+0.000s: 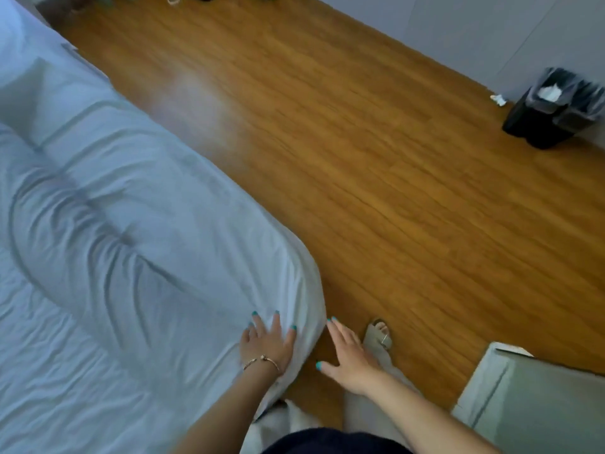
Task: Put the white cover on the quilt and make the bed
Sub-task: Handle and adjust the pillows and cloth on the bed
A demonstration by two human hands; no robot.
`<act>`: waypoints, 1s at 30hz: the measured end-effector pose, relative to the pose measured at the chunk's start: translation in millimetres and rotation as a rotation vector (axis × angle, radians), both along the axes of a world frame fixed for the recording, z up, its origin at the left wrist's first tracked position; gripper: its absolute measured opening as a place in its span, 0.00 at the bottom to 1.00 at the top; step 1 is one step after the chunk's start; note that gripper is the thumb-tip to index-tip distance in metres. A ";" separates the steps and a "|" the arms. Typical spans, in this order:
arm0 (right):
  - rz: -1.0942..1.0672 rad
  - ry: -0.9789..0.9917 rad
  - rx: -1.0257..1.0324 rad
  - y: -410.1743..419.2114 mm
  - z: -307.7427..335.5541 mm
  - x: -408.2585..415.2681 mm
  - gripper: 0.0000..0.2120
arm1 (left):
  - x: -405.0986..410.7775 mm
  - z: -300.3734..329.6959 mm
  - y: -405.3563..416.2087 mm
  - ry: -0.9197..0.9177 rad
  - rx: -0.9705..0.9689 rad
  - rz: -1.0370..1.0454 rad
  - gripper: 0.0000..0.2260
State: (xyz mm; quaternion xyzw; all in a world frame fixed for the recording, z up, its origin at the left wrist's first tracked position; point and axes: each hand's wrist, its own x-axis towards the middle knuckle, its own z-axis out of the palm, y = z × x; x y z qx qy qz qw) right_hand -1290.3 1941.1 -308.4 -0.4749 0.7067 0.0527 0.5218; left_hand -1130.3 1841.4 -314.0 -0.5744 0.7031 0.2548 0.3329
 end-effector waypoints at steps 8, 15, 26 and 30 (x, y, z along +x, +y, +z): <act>-0.032 0.046 0.300 -26.2 9.4 -212.7 0.35 | -124.4 15.5 -9.3 -0.076 0.261 0.623 0.43; -0.067 -0.023 0.355 -145.9 -11.2 -282.1 0.36 | -209.5 14.1 -120.0 -0.015 0.520 0.642 0.31; 0.194 0.098 0.388 -480.5 25.5 -361.6 0.40 | -300.1 56.8 -412.1 0.446 0.574 0.527 0.23; 0.333 0.125 0.354 -611.1 24.0 -368.3 0.40 | -316.9 44.4 -489.7 0.421 0.525 0.576 0.24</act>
